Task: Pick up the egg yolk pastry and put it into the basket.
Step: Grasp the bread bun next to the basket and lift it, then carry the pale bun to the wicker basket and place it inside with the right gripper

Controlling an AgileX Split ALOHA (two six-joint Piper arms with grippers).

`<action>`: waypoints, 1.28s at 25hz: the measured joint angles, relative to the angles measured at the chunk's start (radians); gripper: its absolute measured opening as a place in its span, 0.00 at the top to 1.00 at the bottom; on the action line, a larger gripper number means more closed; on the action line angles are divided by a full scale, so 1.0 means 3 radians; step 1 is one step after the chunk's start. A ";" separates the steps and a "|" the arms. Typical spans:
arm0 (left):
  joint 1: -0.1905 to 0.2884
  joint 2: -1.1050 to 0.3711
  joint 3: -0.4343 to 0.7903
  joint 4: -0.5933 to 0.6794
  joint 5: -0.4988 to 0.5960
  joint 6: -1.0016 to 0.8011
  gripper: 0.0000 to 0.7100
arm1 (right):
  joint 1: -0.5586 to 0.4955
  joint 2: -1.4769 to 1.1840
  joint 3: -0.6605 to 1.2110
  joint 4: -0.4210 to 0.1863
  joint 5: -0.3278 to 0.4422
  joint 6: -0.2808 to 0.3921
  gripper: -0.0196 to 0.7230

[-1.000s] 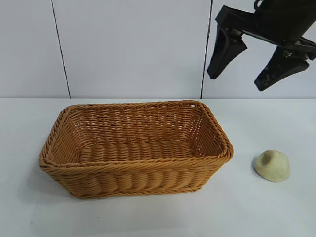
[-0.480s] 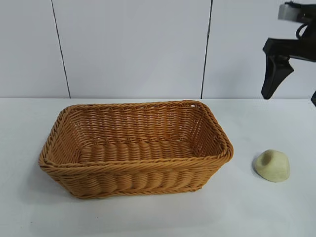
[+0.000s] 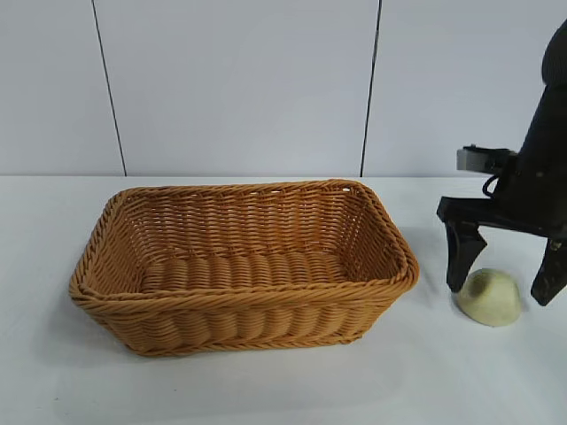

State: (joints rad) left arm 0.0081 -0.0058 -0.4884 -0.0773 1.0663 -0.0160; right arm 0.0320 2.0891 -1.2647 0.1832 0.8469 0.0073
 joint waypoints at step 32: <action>0.0000 0.0000 0.0000 -0.0006 0.0000 0.0000 0.02 | 0.0387 -0.0981 -0.0496 0.0088 0.0499 -0.0024 0.73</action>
State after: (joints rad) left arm 0.0081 -0.0058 -0.4884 -0.0791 1.0663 -0.0160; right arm 0.1481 1.7948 -1.4135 0.2095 0.9965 0.0000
